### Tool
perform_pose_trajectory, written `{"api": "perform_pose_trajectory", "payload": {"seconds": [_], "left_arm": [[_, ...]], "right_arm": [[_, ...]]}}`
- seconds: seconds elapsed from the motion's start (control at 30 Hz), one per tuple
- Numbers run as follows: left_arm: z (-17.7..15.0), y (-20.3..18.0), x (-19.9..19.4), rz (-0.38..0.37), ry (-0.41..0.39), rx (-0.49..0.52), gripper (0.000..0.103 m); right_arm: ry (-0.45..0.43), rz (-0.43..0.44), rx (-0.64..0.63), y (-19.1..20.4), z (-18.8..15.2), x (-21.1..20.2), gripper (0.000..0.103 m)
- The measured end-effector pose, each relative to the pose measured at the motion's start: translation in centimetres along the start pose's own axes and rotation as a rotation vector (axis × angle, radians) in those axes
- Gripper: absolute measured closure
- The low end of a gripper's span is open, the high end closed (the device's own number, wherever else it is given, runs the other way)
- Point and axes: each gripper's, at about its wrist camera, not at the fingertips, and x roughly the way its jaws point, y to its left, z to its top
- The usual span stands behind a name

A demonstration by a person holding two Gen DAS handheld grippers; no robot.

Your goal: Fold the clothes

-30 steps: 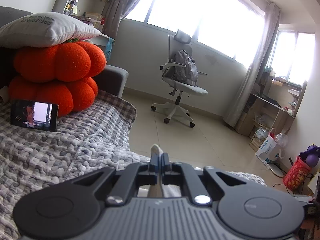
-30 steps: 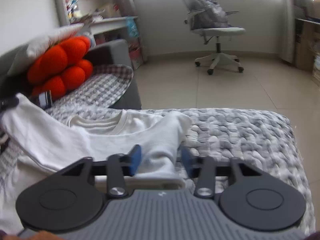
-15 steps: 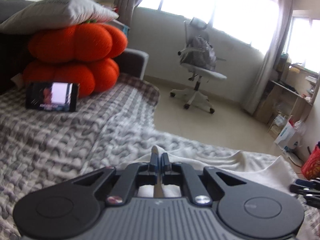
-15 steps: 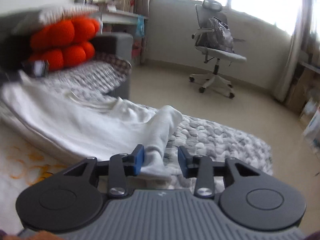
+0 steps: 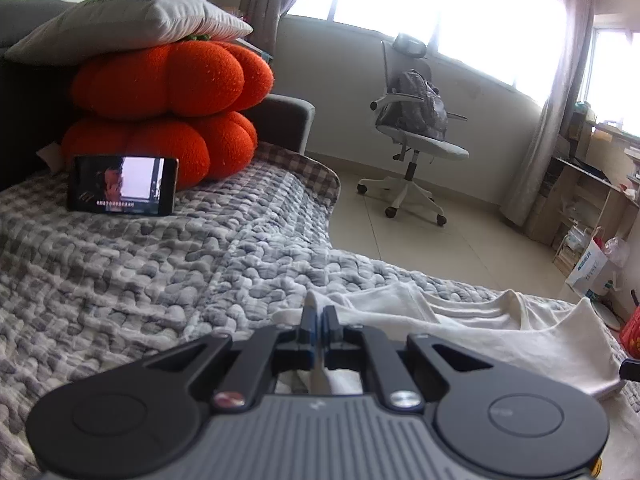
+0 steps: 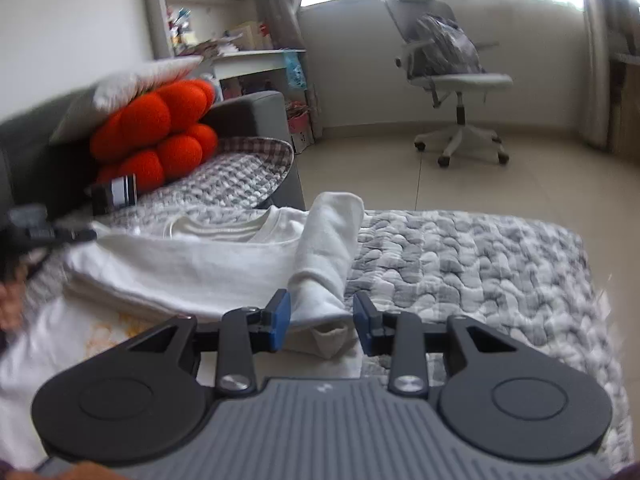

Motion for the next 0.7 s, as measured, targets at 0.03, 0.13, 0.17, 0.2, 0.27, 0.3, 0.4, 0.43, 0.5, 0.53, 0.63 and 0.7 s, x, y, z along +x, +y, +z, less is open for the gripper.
{"api": "perform_pose_trajectory", "payload": {"seconds": [0.03, 0.13, 0.17, 0.2, 0.27, 0.3, 0.4, 0.43, 0.5, 0.53, 0.63, 0.7], "left_arm": [[-0.2, -0.2, 0.1, 0.005, 0.000, 0.006, 0.100], [-0.8, -0.6, 0.1, 0.022, -0.002, 0.035, 0.100], [-0.9, -0.7, 0.1, 0.026, -0.003, 0.042, 0.100], [-0.9, -0.6, 0.0, 0.025, -0.007, 0.037, 0.100], [-0.9, -0.2, -0.3, 0.018, -0.014, 0.009, 0.100], [-0.9, -0.1, -0.4, 0.017, -0.019, 0.006, 0.100], [-1.1, -0.2, -1.1, 0.019, -0.034, 0.016, 0.100], [-1.2, -0.2, -1.3, 0.018, -0.038, 0.021, 0.100], [-1.5, -0.2, -1.7, 0.015, -0.042, 0.034, 0.100], [-1.6, -0.1, -1.7, 0.015, -0.039, 0.038, 0.100], [-1.9, 0.0, -1.1, 0.022, -0.013, 0.039, 0.100], [-1.9, 0.2, -0.9, 0.024, -0.004, 0.032, 0.100]], "right_arm": [[-0.003, -0.003, 0.018, -0.2, 0.3, 0.0, 0.067], [-0.016, 0.001, 0.068, -0.6, 1.9, 0.6, 0.067], [-0.012, 0.013, 0.082, -0.5, 2.6, 1.2, 0.067], [-0.004, 0.022, 0.093, -0.4, 3.4, 1.9, 0.067], [0.024, -0.014, 0.066, 0.2, 4.2, 3.6, 0.067], [0.039, -0.037, 0.048, 0.5, 4.5, 4.4, 0.067], [0.085, -0.107, -0.006, 1.5, 5.4, 7.0, 0.098], [0.100, -0.130, -0.024, 1.9, 5.7, 7.8, 0.098], [0.107, -0.173, -0.092, 2.9, 5.9, 8.9, 0.098], [0.087, -0.192, -0.157, 3.7, 5.6, 8.7, 0.098], [0.078, -0.236, -0.277, 4.7, 4.5, 8.8, 0.098], [0.098, -0.261, -0.317, 4.7, 3.9, 9.1, 0.096]]}}
